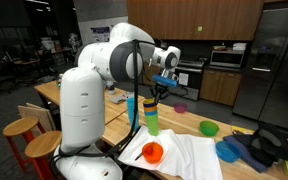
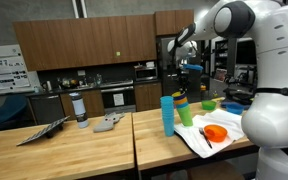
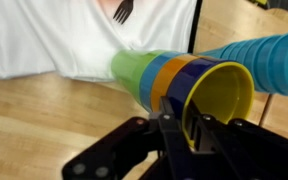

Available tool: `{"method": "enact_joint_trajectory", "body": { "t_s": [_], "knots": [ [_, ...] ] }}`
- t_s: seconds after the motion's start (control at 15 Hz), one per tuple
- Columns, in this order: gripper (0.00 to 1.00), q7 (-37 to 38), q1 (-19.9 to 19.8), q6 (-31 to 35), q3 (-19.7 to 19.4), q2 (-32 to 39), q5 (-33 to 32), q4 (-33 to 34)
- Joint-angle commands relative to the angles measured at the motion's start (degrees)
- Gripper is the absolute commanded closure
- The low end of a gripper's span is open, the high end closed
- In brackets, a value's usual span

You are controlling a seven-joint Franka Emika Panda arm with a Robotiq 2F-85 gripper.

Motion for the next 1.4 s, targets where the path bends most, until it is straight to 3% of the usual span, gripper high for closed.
{"method": "enact_joint_trajectory", "body": {
  "t_s": [0.0, 0.47, 1.33],
  "knots": [
    [0.96, -1.99, -1.45, -8.2, -0.3, 1.45, 3.77, 0.65],
    [0.96, -1.13, -2.05, -12.49, -0.95, 2.14, 3.77, 1.77],
    [0.96, 0.52, -1.25, -11.89, -0.99, 4.26, -3.44, 6.65]
  ]
}}
